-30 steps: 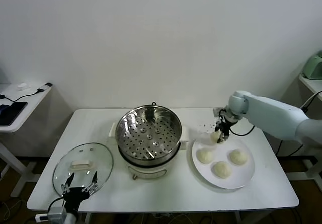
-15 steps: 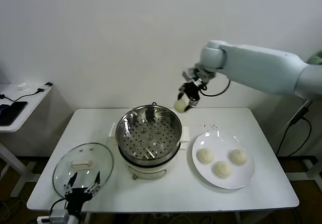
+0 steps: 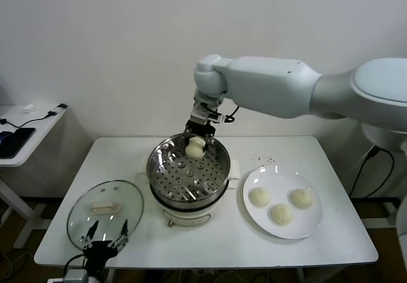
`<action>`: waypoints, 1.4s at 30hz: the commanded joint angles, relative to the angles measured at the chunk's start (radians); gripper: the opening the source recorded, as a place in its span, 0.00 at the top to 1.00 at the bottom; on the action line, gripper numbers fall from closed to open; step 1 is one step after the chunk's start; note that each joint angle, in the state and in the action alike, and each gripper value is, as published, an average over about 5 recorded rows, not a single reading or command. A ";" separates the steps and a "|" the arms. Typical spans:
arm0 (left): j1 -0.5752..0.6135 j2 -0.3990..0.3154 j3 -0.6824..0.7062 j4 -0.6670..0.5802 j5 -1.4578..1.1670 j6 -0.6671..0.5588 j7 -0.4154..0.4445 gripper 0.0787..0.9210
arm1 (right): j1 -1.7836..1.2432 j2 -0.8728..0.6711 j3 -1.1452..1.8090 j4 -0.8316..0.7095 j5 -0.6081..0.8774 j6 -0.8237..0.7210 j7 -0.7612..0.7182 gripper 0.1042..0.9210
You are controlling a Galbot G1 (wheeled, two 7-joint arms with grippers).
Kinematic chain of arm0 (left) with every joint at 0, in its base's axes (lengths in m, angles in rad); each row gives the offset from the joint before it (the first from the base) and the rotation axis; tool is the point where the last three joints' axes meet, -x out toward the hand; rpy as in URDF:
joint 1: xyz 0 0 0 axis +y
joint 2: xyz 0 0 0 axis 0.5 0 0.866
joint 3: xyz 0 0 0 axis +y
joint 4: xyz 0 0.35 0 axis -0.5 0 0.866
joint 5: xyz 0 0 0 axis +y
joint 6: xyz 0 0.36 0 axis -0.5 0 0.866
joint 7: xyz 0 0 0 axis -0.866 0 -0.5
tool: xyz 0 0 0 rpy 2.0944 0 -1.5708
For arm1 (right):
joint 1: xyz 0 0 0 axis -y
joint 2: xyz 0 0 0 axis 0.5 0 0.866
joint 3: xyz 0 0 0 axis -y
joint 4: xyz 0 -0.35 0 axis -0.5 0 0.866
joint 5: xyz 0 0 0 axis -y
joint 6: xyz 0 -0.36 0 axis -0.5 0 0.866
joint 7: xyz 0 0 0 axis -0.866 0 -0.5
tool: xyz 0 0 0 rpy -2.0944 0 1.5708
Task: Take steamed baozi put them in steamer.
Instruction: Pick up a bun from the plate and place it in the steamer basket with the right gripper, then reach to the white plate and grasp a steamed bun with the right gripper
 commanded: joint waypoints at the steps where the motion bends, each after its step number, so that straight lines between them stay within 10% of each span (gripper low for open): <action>1: 0.006 -0.002 0.007 0.005 0.006 -0.011 -0.008 0.12 | -0.136 0.065 0.071 -0.156 -0.249 0.143 0.031 0.41; 19: 0.017 -0.012 0.009 -0.003 0.011 -0.014 -0.015 0.12 | -0.271 0.176 0.199 -0.416 -0.339 0.159 0.095 0.40; 26: 0.018 -0.014 0.004 -0.011 0.007 -0.009 -0.015 0.12 | -0.266 0.180 0.191 -0.420 -0.292 0.158 0.090 0.23; 42: 0.018 -0.021 0.005 -0.032 0.003 0.012 -0.007 0.12 | 0.146 -0.146 -0.065 -0.070 0.420 -0.077 -0.076 0.12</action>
